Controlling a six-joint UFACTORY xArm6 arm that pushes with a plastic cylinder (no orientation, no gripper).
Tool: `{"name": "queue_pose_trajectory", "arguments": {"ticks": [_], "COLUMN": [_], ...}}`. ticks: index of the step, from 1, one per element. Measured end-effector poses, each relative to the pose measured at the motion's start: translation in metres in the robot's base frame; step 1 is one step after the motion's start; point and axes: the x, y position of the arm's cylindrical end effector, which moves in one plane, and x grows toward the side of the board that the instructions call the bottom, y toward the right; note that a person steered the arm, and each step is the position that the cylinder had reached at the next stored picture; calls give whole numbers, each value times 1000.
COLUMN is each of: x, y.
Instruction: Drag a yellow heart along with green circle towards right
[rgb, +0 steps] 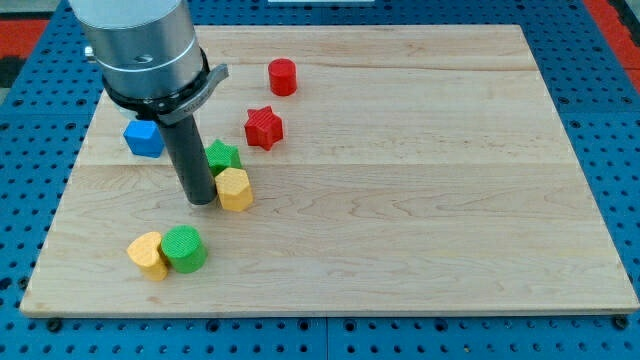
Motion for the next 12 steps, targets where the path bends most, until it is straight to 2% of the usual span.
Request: {"name": "queue_pose_trajectory", "arguments": {"ticks": [2, 3, 4, 5, 6, 7, 10, 11, 12], "x": [7, 7, 10, 13, 38, 83, 48, 57, 95], "y": [14, 43, 6, -59, -100, -99, 19, 9, -9]}}
